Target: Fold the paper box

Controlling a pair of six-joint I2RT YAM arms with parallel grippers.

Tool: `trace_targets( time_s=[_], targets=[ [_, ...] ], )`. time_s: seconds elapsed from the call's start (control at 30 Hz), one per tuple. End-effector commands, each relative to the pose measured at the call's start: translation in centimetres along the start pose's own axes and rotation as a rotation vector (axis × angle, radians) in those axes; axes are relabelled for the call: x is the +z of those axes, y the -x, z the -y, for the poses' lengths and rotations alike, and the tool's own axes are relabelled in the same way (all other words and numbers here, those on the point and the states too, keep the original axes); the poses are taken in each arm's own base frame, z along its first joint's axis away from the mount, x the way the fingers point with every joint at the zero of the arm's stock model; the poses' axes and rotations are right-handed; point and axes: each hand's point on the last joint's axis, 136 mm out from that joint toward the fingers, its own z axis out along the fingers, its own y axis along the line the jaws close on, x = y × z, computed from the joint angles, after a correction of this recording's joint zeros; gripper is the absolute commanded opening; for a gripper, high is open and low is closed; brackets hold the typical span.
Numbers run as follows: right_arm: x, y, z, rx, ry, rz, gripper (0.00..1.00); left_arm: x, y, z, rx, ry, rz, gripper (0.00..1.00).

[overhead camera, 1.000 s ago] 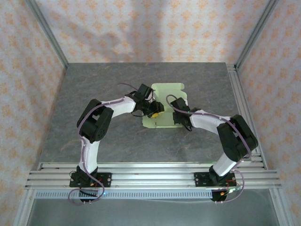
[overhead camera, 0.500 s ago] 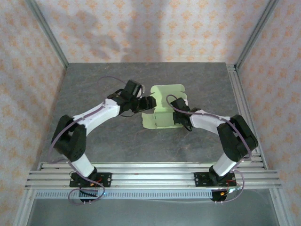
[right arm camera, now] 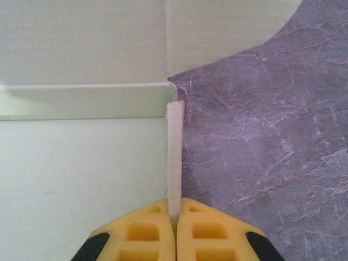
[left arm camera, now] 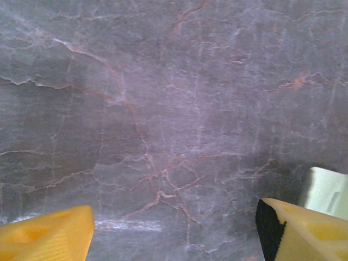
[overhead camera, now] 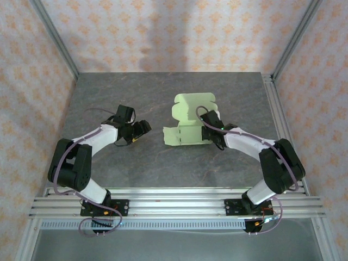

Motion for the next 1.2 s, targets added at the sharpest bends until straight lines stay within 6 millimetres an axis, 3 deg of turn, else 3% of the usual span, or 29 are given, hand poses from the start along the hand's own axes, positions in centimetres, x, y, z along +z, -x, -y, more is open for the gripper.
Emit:
trace_targets(
  time_s=[0.0, 0.1, 0.33, 0.6, 0.97, 1.17],
  targets=[
    [-1.3, 0.9, 0.1, 0.06, 0.042, 0.038, 0.03, 0.8, 0.5, 0.5, -0.006, -0.044, 0.009, 0.79],
    [-2.2, 1.5, -0.3, 0.103, 0.101, 0.064, 0.01, 1.4, 0.2, 1.3, 0.003, -0.099, -0.019, 0.79],
    [-4.1, 3.2, -0.7, 0.217, 0.249, 0.121, 0.01, 1.4, -1.2, 6.3, 0.069, -0.359, -0.114, 0.79],
    [-3.6, 2.7, -0.2, 0.205, 0.216, 0.096, 0.01, -0.3, -4.0, 11.6, 0.218, -0.456, -0.193, 0.79],
    [-2.5, 1.6, 2.4, 0.153, 0.036, 0.034, 0.01, -0.9, -4.9, 12.7, 0.226, -0.451, -0.221, 0.71],
    [-2.0, 1.6, 2.2, 0.144, 0.025, 0.023, 0.01, -0.4, -6.2, 14.8, 0.23, -0.504, -0.286, 0.69]
  ],
)
